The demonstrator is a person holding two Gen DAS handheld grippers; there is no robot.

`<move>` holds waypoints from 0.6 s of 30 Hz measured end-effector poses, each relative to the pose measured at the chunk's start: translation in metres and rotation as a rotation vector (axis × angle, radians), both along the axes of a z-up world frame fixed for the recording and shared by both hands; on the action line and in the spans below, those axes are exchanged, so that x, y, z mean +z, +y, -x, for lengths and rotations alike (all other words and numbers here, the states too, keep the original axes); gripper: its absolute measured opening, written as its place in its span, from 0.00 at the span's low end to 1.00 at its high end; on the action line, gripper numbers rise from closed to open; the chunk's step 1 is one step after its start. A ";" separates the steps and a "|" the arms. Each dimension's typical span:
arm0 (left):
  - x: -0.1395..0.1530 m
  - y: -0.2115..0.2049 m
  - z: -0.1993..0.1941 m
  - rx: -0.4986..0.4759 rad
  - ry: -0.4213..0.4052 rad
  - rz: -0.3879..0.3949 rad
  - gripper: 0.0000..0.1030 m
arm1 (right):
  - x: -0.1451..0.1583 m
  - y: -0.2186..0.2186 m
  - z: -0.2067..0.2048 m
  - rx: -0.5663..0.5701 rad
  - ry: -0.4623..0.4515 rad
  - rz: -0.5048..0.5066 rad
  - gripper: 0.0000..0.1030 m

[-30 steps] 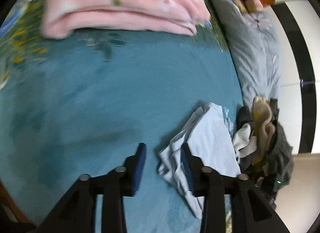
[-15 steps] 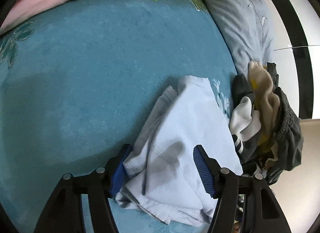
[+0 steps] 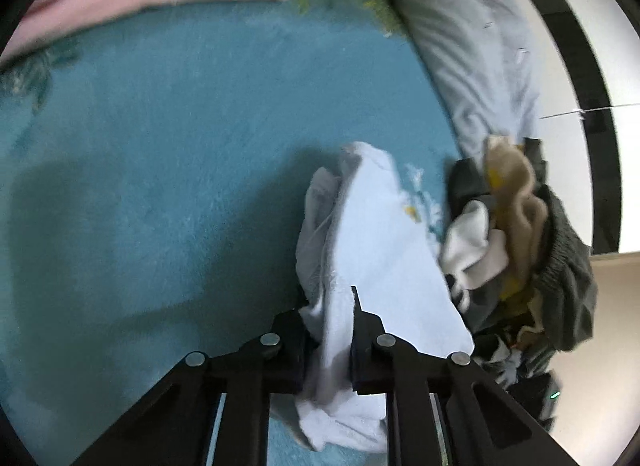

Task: Fold clothes
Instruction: 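Grasp the folded t-shirt ends with both grippers and lift it, then carry the t-shirt with both grippers onto the pink blanket stack and lower it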

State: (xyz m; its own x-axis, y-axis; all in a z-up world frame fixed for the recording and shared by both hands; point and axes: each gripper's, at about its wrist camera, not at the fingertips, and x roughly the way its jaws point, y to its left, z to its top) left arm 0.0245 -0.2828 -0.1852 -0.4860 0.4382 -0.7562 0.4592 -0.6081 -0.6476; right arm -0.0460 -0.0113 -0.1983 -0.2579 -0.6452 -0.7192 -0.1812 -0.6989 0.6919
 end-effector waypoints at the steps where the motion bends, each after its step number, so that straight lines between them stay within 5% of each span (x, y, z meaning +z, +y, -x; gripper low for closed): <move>1: 0.006 -0.005 -0.007 0.013 0.021 -0.001 0.15 | 0.015 -0.010 0.007 0.051 0.039 -0.015 0.06; 8: 0.063 -0.105 -0.065 0.257 0.166 0.009 0.14 | 0.110 -0.119 0.069 0.443 0.283 -0.073 0.06; 14: 0.116 -0.199 -0.097 0.456 0.273 0.182 0.14 | 0.167 -0.269 0.108 0.700 0.476 -0.063 0.06; 18: 0.130 -0.235 -0.093 0.515 0.244 0.321 0.14 | 0.184 -0.366 0.122 0.831 0.581 -0.114 0.06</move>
State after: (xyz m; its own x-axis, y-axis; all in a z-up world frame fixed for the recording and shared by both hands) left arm 0.1178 -0.5180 -0.0554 -0.7476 -0.1255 -0.6522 0.6062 -0.5301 -0.5929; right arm -0.1682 -0.3769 -0.0145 -0.0888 -0.7149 -0.6936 0.7338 -0.5178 0.4397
